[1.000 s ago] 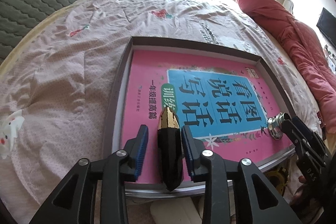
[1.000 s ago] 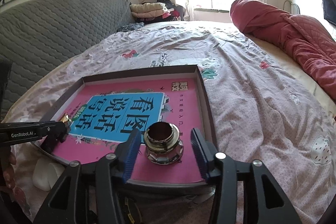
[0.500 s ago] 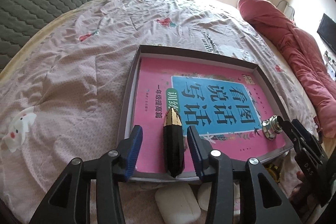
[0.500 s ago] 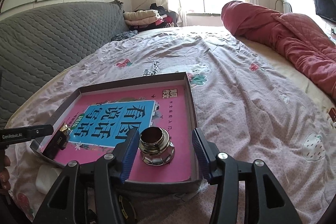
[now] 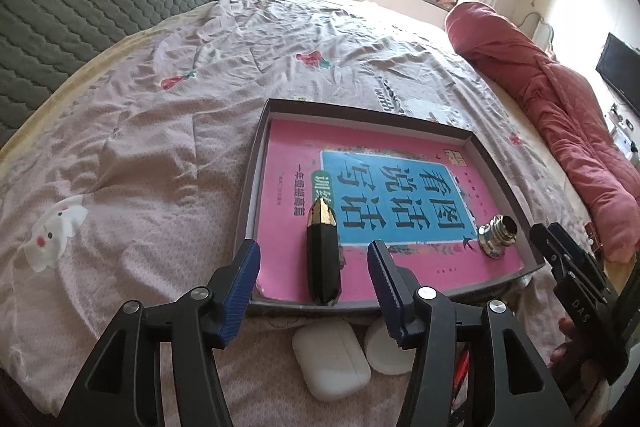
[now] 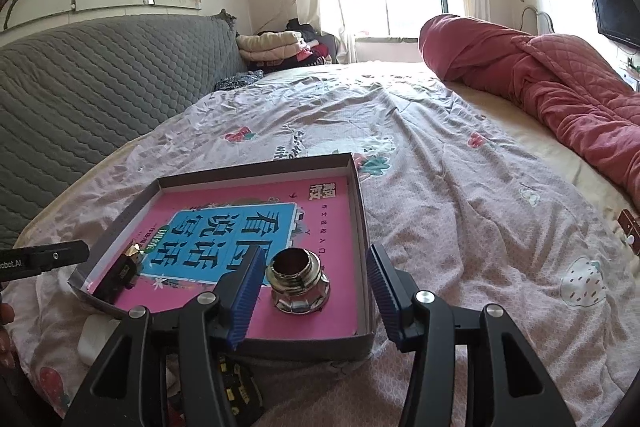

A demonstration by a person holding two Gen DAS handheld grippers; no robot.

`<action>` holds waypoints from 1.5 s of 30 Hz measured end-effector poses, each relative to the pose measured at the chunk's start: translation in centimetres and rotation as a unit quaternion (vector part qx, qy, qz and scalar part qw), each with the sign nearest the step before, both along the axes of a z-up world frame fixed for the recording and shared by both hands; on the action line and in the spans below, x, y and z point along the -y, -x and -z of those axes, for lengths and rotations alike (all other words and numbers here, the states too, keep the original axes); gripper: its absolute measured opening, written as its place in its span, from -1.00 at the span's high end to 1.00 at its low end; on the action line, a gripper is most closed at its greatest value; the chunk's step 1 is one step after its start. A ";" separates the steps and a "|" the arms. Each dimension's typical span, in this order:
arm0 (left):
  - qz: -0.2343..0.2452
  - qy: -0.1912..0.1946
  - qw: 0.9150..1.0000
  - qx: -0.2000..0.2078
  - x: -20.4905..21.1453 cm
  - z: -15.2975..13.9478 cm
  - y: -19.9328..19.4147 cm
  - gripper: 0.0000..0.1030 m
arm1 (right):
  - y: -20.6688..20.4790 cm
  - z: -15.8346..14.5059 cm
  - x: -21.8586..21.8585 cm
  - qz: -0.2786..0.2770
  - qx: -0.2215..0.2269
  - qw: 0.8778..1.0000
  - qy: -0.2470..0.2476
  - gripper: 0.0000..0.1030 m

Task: Organize rigid objects
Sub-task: 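Withdraw both open tools back from the tray, then grasp the white earbuds case with the left tool while the right tool grasps the yellow tape measure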

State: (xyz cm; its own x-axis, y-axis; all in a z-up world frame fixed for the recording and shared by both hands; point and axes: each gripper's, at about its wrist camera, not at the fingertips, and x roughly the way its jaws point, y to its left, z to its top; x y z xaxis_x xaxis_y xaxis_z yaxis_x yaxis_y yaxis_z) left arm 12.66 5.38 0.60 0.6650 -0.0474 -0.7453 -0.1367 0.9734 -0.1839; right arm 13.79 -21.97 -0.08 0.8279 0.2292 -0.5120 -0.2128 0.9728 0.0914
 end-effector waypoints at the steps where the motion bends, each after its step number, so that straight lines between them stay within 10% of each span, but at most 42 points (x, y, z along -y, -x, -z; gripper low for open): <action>1: 0.000 -0.001 1.000 -0.001 0.0 0.0 0.2 -0.12 | 0.2 -0.1 0.0 0.000 0.001 1.000 0.001 -0.02; 45: 0.058 -0.027 0.998 -0.016 2.8 -0.5 6.7 -0.13 | 9.2 -0.7 -2.1 -0.017 -0.041 0.999 0.017 -0.02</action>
